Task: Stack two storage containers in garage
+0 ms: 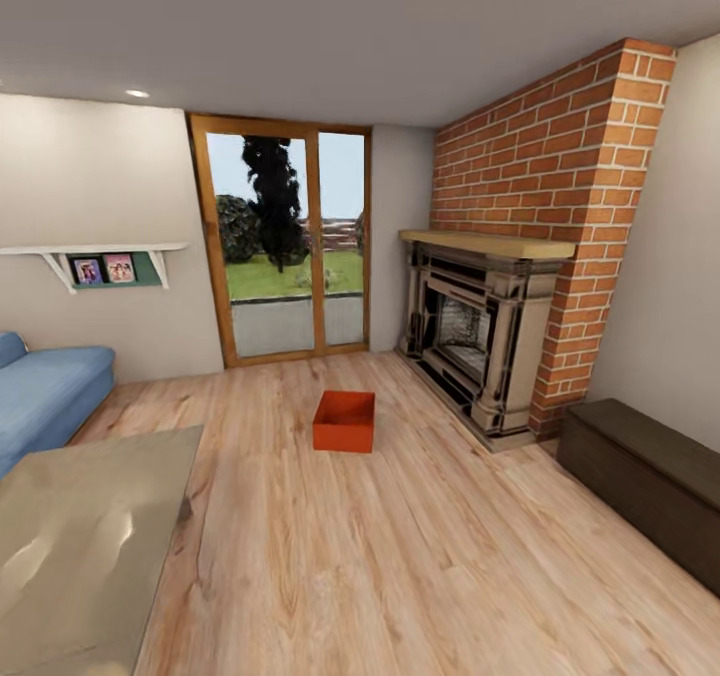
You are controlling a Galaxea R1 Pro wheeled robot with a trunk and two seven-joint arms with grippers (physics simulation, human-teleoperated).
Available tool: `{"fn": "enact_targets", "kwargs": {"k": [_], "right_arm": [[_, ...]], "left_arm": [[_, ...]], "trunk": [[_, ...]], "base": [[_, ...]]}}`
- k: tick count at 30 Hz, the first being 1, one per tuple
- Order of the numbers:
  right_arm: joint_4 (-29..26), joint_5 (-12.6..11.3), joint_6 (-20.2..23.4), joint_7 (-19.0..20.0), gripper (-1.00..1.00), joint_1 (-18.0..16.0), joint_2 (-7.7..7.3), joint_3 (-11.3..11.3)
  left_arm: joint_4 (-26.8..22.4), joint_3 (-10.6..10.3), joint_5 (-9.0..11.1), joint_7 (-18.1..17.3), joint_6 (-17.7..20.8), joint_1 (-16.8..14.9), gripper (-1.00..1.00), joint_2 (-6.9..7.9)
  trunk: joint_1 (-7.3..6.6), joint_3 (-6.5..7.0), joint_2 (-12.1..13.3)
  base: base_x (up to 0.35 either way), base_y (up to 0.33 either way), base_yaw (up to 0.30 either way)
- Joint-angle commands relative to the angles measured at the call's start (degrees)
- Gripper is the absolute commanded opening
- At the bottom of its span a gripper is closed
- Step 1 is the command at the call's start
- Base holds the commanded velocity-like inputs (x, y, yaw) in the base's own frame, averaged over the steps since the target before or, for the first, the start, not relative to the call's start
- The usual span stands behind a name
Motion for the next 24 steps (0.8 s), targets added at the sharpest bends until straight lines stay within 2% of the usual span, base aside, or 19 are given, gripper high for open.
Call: {"fn": "enact_targets", "kwargs": {"k": [1,20,24], "right_arm": [[0.16,-0.42,-0.32,-0.02,1.00,-0.07,0.03,0.48],[0.16,-0.33,-0.75,-0.07,1.00,-0.07,0.03,0.19],[0.16,-0.39,-0.72,-0.04,1.00,-0.07,0.03,0.06]], "left_arm": [[0.07,0.44,0.05,-0.13,-0.17,-0.03,1.00,0.00],[0.07,0.44,0.05,-0.13,-0.08,-0.05,1.00,0.00],[0.07,0.44,0.05,-0.13,-0.14,-0.04,1.00,0.00]], "trunk": [[0.04,-0.09,-0.06],[0.04,-0.09,-0.06],[0.04,-0.09,-0.06]], "base": [[0.326,0.000,0.000],[0.326,0.000,0.000],[0.326,0.000,0.120]]}}
